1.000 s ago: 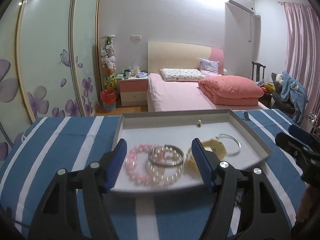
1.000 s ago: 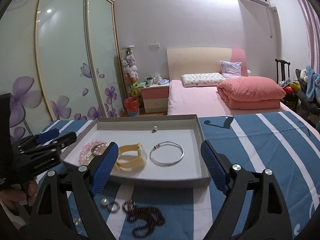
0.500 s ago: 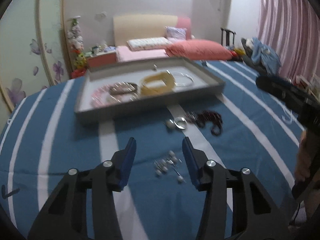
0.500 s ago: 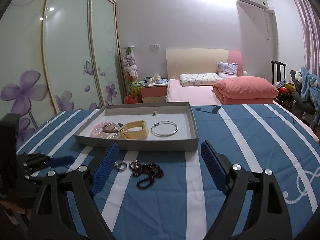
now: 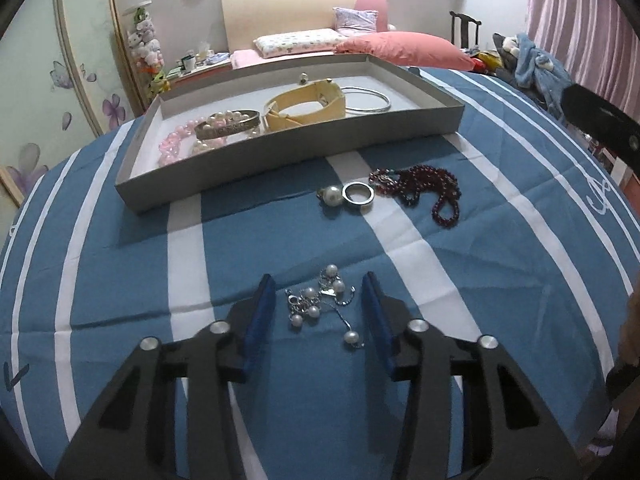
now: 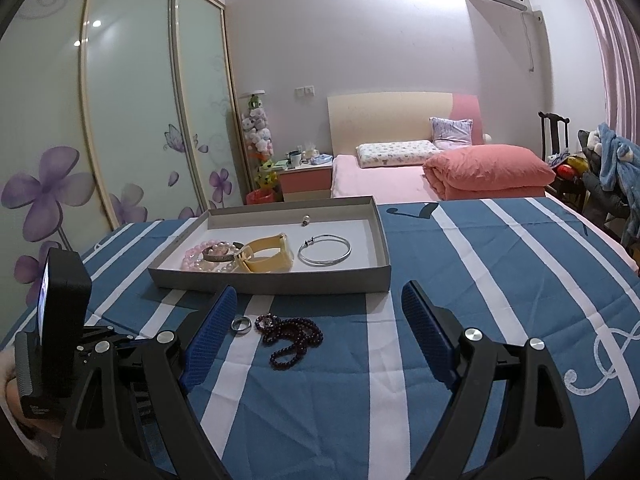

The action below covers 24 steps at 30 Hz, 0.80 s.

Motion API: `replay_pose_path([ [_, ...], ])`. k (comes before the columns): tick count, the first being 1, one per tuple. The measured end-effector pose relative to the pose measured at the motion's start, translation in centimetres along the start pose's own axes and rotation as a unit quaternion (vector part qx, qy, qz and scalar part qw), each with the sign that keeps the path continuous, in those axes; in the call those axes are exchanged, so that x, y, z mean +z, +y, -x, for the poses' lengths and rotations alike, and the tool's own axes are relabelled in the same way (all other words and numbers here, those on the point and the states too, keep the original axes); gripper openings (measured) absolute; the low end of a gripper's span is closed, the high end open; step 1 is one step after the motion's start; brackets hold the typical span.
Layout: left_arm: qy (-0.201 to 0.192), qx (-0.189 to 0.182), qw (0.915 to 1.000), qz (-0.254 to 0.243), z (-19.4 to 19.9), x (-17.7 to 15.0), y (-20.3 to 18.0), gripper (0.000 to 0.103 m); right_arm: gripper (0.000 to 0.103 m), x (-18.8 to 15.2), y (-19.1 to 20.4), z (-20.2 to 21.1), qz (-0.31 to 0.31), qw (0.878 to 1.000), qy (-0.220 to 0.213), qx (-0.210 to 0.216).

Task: Organize jewelry
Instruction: 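Withdraw both tools and close the left tool on the pearl drop earrings, then lift the pearl earrings with the left tool while the right tool grasps the dark red bead bracelet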

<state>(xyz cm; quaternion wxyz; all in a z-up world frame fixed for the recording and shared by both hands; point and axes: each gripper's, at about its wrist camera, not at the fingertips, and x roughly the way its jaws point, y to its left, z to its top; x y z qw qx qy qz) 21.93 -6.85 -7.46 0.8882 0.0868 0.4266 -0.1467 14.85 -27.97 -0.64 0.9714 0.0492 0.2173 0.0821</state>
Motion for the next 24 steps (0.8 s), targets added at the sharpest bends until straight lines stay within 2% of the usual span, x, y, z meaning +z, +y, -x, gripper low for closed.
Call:
replay_pose_path([
  [2,-0.002,0.005,1.0000,-0.004,0.1,0.0,-0.2,0.015,0.084,0.0,0.0,0.0,0.000,1.000,0.000,-0.001],
  [3,-0.002,0.005,0.9999,-0.009,0.1,0.0,-0.4,0.011,0.084,0.0,0.0,0.0,0.000,1.000,0.000,-0.001],
  [8,-0.005,0.015,0.9999,0.001,0.3,-0.1,0.4,0.008,0.084,0.0,-0.1,-0.2,-0.002,1.000,0.004,-0.003],
  [15,-0.026,0.045,0.9967,0.062,1.7,0.0,5.4,0.007,0.084,-0.1,0.0,-0.9,-0.002,1.000,0.018,0.002],
  [18,-0.041,0.055,0.9936,0.089,2.8,0.1,7.7,0.007,0.084,-0.3,0.3,-1.3,0.001,1.000,0.030,0.008],
  [24,-0.061,0.055,0.9905,0.111,4.1,0.4,9.6,0.007,0.084,-0.6,1.1,-2.6,0.021,0.998,0.064,0.017],
])
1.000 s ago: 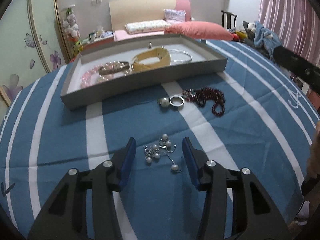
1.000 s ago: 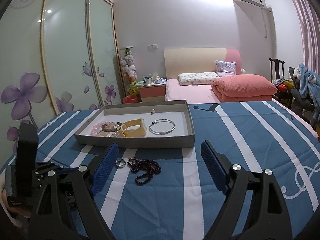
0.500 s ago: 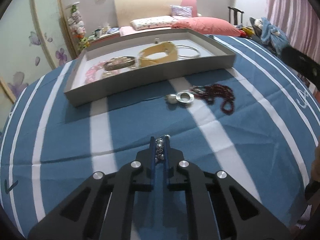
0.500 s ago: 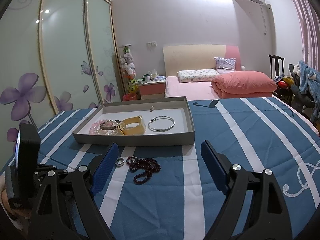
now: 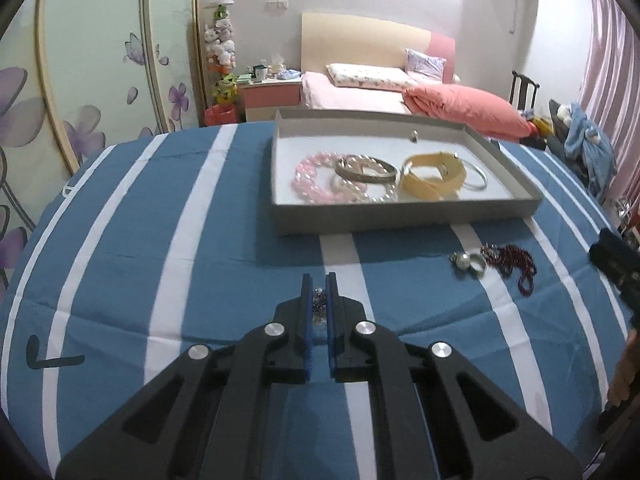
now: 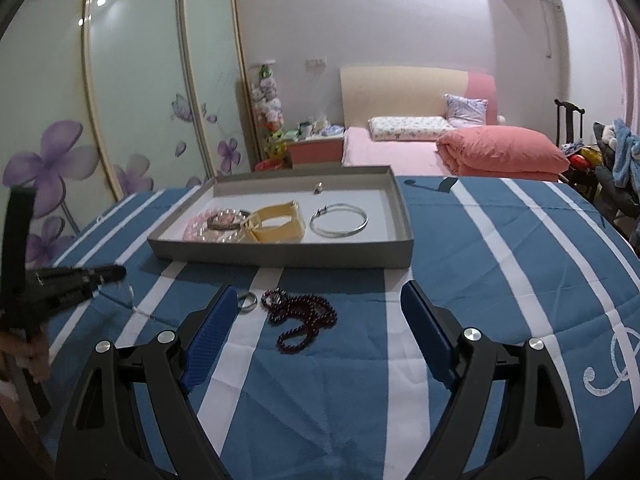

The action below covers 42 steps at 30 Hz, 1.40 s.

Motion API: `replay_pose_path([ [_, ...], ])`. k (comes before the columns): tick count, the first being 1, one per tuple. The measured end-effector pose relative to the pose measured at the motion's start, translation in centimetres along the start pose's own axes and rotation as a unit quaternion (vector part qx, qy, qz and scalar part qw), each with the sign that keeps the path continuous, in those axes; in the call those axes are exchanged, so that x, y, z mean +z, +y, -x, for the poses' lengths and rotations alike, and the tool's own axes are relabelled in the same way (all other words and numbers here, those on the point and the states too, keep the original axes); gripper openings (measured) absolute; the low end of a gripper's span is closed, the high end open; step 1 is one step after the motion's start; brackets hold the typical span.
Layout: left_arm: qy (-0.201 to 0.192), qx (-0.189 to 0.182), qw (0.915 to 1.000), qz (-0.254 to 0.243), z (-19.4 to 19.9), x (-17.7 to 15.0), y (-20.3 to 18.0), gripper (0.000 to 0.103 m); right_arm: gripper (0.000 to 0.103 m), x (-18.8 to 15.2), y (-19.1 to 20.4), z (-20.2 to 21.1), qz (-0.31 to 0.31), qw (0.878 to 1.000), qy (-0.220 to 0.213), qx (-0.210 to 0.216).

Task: Organize jewelry
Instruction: 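Lift the pearl earrings with the left tool while the right tool grasps the dark red bead bracelet, then carry the earrings and bead bracelet in both tools over the tray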

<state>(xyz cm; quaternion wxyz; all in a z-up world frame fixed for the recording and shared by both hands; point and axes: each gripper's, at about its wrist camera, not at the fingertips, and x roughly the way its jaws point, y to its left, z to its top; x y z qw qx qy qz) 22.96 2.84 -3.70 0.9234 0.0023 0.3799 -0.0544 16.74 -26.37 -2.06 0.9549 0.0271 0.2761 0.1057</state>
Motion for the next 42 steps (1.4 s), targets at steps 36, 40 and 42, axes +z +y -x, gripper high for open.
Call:
replay_pose_path([
  [36,-0.078,-0.029,0.9963,0.023,4.0,2.3,1.2,0.007,0.009,1.4,-0.7,-2.6,-0.019,0.997,0.064,0.036],
  [40,-0.094,-0.033,0.9948,0.021,5.3,2.5,0.9,0.007,0.009,2.9,-0.8,0.2,-0.032,0.998,0.007,0.046],
  [42,-0.102,-0.036,0.9939,0.020,5.9,2.6,0.8,0.007,0.009,3.5,-0.8,1.0,-0.033,0.998,-0.014,0.046],
])
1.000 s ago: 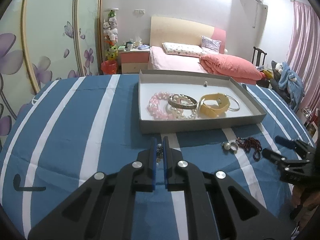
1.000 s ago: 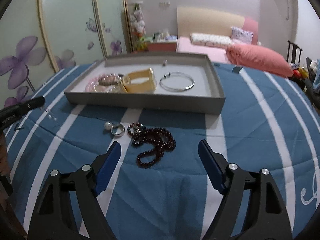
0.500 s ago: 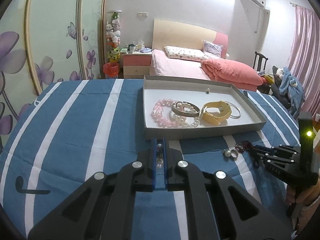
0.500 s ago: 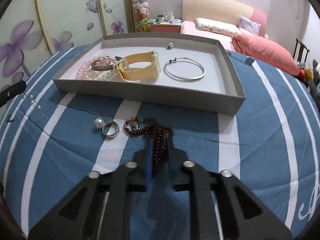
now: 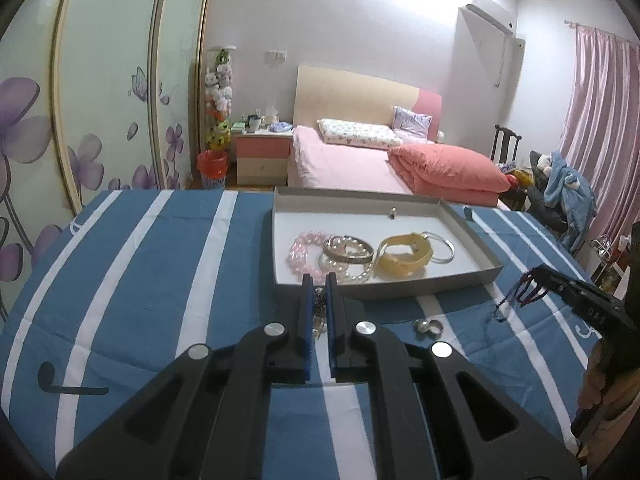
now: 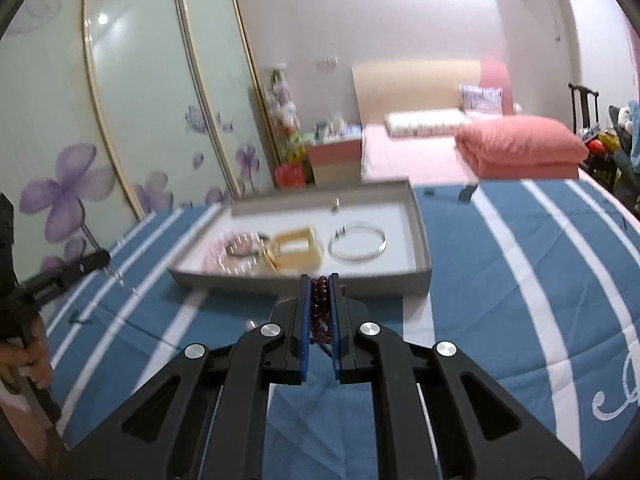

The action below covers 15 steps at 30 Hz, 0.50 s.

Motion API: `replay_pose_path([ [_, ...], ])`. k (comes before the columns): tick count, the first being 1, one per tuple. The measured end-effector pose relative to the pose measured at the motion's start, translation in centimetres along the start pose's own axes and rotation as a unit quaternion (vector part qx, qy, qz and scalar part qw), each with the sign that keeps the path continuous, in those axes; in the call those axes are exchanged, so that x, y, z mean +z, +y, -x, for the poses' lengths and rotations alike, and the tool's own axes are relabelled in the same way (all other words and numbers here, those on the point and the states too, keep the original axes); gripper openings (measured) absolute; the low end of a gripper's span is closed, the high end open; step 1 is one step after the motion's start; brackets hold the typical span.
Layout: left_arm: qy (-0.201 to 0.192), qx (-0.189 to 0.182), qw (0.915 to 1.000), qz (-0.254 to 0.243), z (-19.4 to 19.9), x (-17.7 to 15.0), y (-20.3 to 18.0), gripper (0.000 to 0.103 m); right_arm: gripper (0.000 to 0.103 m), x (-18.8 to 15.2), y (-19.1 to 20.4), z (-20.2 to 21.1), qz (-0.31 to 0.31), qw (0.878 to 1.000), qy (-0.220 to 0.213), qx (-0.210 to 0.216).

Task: Organize jewelry
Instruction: 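Carry the earrings and bead bracelet in both tools over the tray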

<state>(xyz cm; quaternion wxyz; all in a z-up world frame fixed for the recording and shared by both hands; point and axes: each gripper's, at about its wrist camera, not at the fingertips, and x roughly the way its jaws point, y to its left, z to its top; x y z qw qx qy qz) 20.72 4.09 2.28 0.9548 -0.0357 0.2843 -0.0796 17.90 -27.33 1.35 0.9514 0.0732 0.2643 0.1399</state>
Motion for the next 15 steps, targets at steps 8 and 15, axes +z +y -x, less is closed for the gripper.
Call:
replay_pose_path([
  [8,-0.029,-0.004,0.9996,-0.004,1.8,0.6,-0.8,0.007,0.009,1.5,1.0,2.3,0.011,0.998,-0.069,-0.001],
  [15,-0.051,0.002,0.9986,-0.015,2.7,0.9,-1.7,0.007,0.009,1.9,1.6,3.0,0.021,0.994,-0.107,-0.009],
])
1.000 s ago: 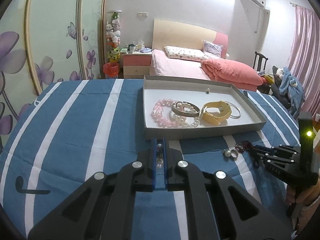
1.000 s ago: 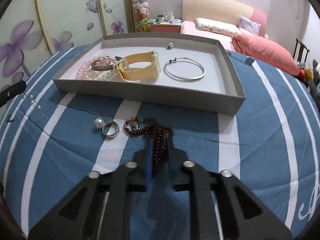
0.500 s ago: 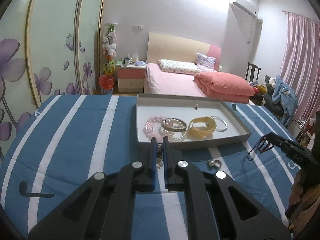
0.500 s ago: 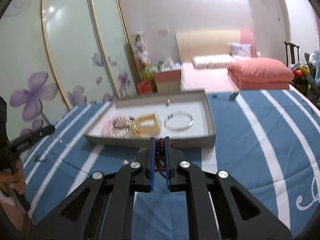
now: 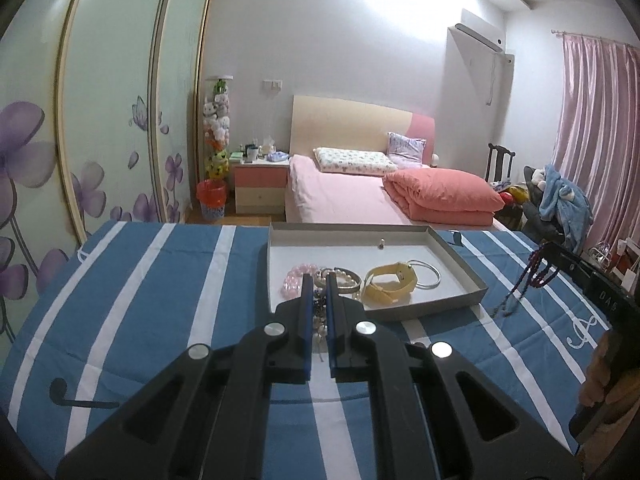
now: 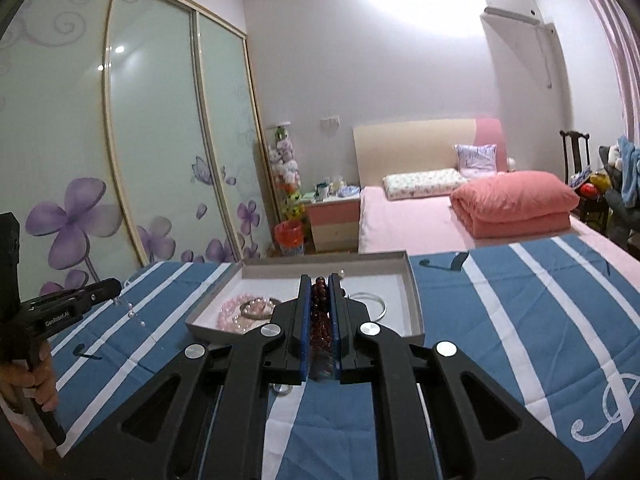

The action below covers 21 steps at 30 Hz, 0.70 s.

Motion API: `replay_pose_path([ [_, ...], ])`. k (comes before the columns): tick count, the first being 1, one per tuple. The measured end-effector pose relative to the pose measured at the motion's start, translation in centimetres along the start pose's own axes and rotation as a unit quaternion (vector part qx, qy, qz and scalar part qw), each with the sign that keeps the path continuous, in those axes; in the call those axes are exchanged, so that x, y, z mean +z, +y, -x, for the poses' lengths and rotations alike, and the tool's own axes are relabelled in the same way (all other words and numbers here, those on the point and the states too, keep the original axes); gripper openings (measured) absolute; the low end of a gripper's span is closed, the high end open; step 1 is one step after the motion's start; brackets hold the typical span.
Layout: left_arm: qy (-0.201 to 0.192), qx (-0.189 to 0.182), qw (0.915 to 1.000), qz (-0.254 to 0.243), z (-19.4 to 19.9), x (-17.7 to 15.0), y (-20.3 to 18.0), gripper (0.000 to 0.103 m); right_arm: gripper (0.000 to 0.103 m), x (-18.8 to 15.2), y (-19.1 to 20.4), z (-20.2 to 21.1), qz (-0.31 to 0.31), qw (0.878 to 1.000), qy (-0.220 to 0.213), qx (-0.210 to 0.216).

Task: Organize jewelry
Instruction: 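Carry the earrings and bead bracelet in both tools over the tray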

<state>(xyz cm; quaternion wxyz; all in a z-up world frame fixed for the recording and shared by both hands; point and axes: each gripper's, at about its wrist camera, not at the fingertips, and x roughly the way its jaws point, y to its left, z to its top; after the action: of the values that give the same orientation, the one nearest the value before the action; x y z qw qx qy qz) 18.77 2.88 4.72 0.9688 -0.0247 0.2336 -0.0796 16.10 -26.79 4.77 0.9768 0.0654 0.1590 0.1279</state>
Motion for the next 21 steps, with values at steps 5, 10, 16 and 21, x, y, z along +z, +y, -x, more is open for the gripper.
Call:
replay_pose_path([
  [5,-0.013,0.006,0.9999,-0.005,0.4,0.2,-0.4,0.007,0.009,0.3,0.1,0.3,0.001,1.000,-0.016,-0.002],
  [10,-0.030,0.024,0.9992,-0.013,0.4,0.6,-0.9,0.007,0.009,0.8,0.4,0.0,0.007,0.999,-0.034,-0.009],
  [16,-0.051,0.036,0.9977,-0.025,-0.1,1.7,-1.7,0.007,0.009,1.5,1.3,-0.6,0.030,0.997,-0.063,-0.026],
  [21,-0.063,0.038,0.9969,-0.029,-1.3,2.5,-2.5,0.007,0.009,1.8,1.1,-1.4,0.034,0.996,-0.078,-0.036],
])
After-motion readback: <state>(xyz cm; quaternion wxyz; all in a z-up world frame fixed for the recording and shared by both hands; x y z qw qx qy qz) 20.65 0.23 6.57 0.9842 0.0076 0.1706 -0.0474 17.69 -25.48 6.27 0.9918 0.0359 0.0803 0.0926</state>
